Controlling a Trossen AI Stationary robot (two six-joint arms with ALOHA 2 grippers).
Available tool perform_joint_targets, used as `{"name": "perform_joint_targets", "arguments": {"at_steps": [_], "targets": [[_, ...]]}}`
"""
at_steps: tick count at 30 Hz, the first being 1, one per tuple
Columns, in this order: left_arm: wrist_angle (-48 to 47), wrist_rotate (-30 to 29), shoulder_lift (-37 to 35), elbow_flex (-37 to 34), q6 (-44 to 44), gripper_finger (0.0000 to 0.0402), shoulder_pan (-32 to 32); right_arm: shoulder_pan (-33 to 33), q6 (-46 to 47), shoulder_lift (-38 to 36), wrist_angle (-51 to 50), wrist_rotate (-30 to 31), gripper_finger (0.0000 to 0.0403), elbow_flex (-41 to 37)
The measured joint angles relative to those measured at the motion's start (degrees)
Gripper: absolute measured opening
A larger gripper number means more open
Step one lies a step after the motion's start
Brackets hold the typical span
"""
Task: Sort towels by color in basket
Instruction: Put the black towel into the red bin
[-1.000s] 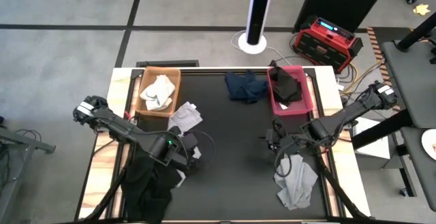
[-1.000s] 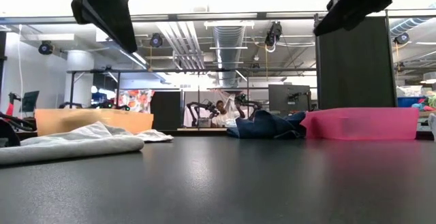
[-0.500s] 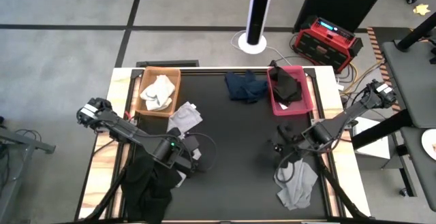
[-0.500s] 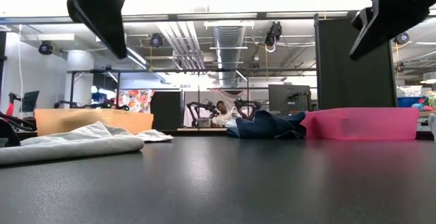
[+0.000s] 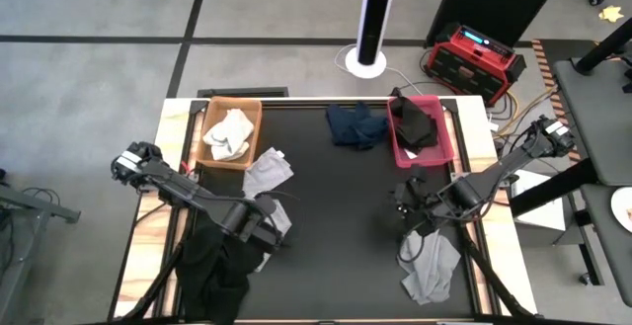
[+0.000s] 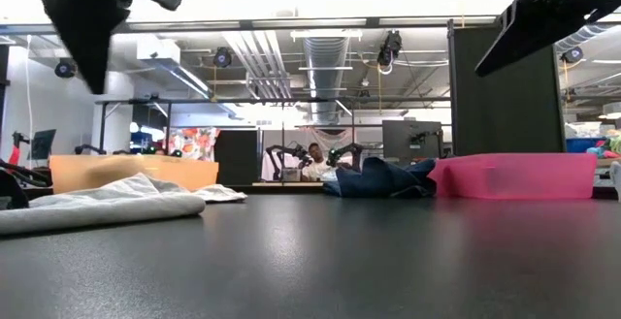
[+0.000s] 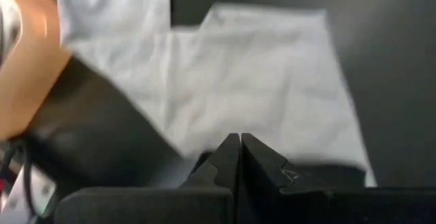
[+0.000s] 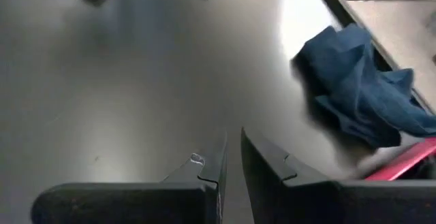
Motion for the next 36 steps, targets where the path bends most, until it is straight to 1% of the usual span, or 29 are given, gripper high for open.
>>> {"name": "perform_joint_targets", "arguments": {"at_steps": [3,6,9,14,17,19,22,27,32,36], "targets": [[-3.65,3.68,0.00,0.00,-0.85,0.0000,-0.01,0.00,-0.05,0.00,0.14,0.76,0.0036,0.00],[-7.46,5.54,0.00,-0.04,-1.46,0.0000,-0.04,0.00,-0.15,0.00,0.24,1.10,0.0036,0.00],[-9.58,5.58,0.00,-0.07,-2.05,0.0000,-0.04,0.00,-0.56,0.00,0.45,1.23,0.0036,0.00],[-9.74,3.94,0.00,-0.07,-2.51,0.0000,-0.04,0.00,-2.45,0.00,0.86,1.47,0.0036,-0.02],[-9.74,3.66,0.00,-0.07,-2.51,0.0000,-0.04,-0.02,-3.05,0.01,1.06,3.18,0.0036,-0.02],[-9.74,4.46,0.00,-0.07,-2.20,0.0000,-0.18,-0.02,-3.19,0.02,1.03,4.32,0.0036,-0.02],[-9.69,6.03,0.00,-0.14,0.77,0.0000,-0.87,-0.04,-3.52,0.02,1.03,4.37,0.0036,-0.02],[-9.34,6.11,-0.46,-0.75,4.87,0.0000,-1.76,-0.04,-3.61,0.02,1.03,4.34,0.0036,-0.02],[-7.47,6.09,-3.53,-2.65,4.43,0.0000,-1.70,-0.04,-3.60,0.02,1.03,4.34,0.0036,-0.02],[-5.89,6.37,-8.86,-6.88,0.75,0.0000,-1.70,-0.02,-3.58,0.02,1.02,4.31,0.0036,-0.02]]}}
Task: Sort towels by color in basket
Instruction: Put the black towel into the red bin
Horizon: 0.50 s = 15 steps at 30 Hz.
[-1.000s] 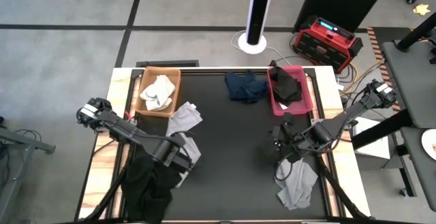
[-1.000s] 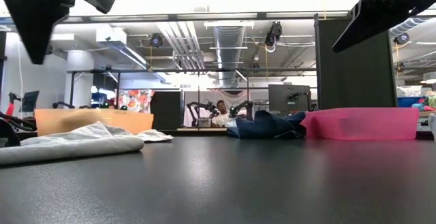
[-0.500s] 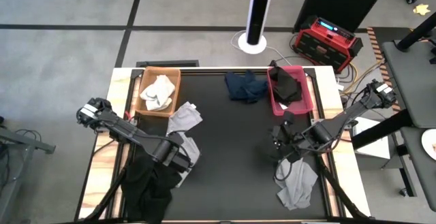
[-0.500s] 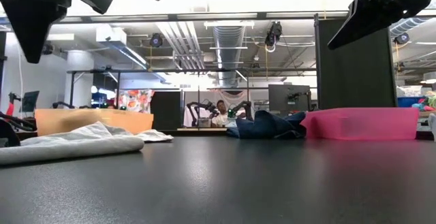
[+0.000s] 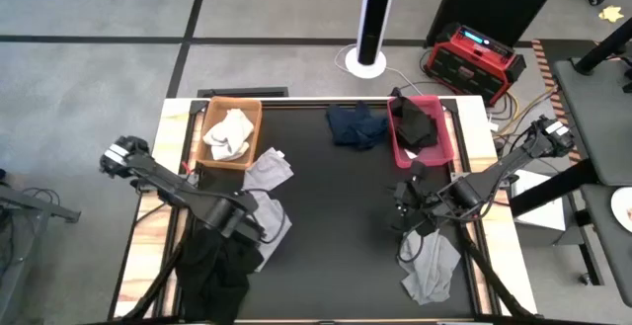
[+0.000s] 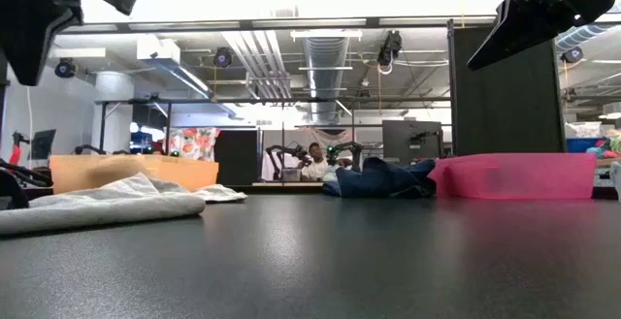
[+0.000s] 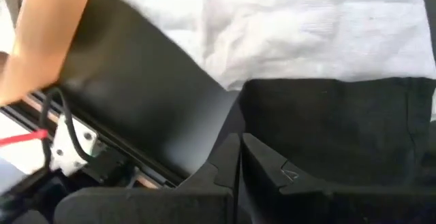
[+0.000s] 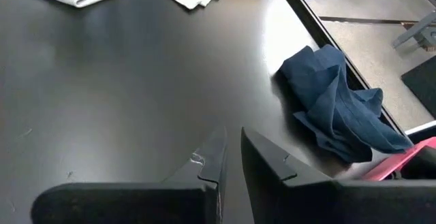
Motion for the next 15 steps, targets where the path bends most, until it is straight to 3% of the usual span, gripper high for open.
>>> {"name": "perform_joint_targets", "arguments": {"at_steps": [8,15], "targets": [[7.86,-0.31,-9.11,-7.19,-16.40,0.0000,0.04,-0.05,-0.71,0.00,0.01,-0.02,0.0036,0.00],[9.02,2.43,-6.90,-6.60,-18.09,0.0003,-0.11,-0.11,-0.85,0.00,0.01,0.27,0.0036,-0.02]]}}
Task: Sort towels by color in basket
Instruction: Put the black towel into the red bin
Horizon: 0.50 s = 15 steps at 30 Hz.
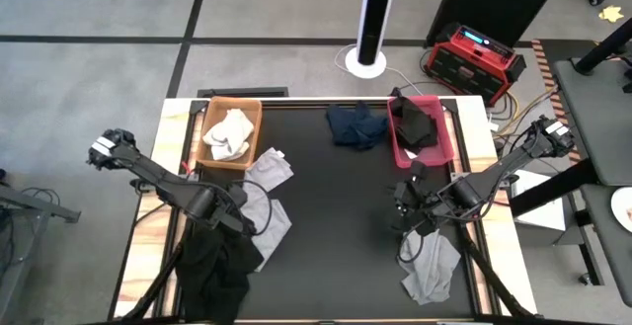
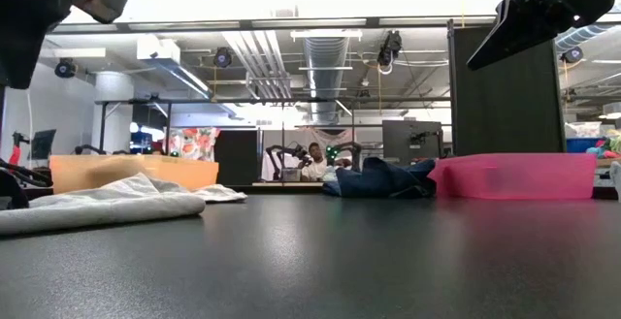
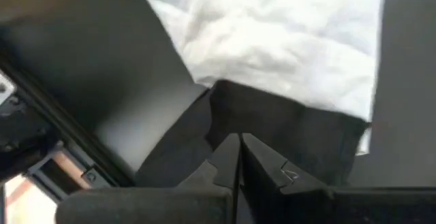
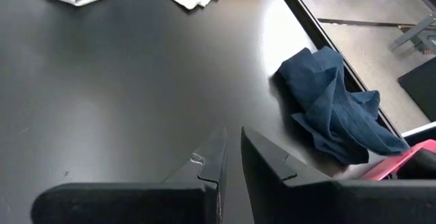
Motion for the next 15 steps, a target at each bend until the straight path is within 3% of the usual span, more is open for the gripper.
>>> {"name": "perform_joint_targets", "arguments": {"at_steps": [6,15], "targets": [[-1.85,3.25,3.37,-0.02,1.14,0.0050,0.00,0.00,-0.19,0.00,0.00,0.11,0.0036,0.00],[-2.35,4.47,5.73,-0.02,-1.31,0.0172,0.00,0.00,-0.22,0.02,0.00,1.13,0.0036,-0.02]]}}
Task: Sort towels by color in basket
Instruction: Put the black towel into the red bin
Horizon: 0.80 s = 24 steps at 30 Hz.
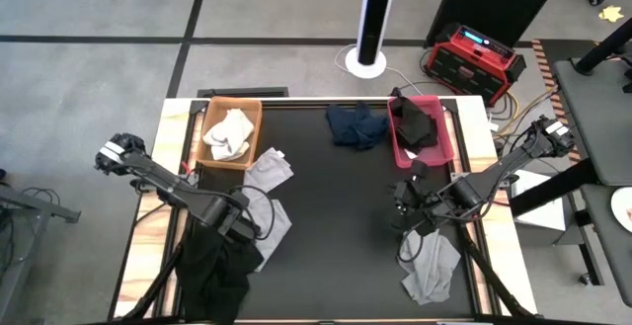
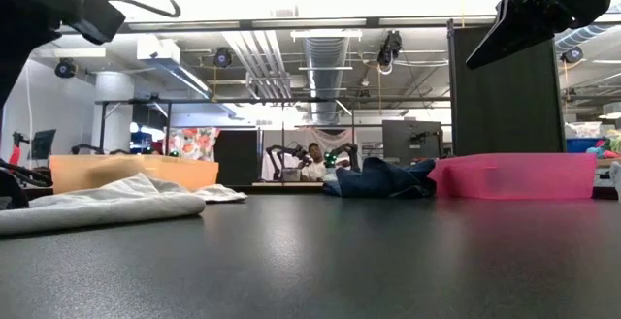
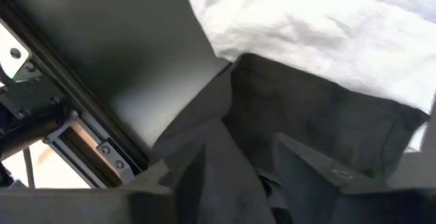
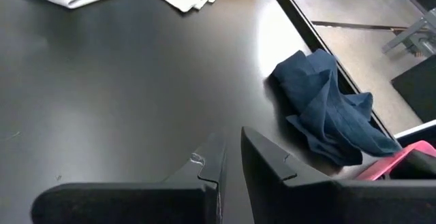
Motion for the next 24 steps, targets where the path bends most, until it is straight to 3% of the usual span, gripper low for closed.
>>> {"name": "perform_joint_targets", "arguments": {"at_steps": [4,8,17,24], "targets": [[-0.40,0.00,1.95,-0.26,0.50,0.0221,0.00,0.00,0.00,0.00,0.02,-0.02,0.0036,0.00],[-0.14,2.38,4.50,-0.46,1.93,0.0243,0.00,0.00,0.02,0.00,0.02,-0.02,0.0036,0.00],[0.79,3.44,7.92,-1.96,3.67,0.0226,0.00,0.00,0.17,0.00,0.02,-0.04,0.0036,0.00],[9.89,6.41,8.31,-8.83,4.11,0.0195,0.00,0.00,0.14,0.00,0.01,-0.07,0.0036,0.00]]}}
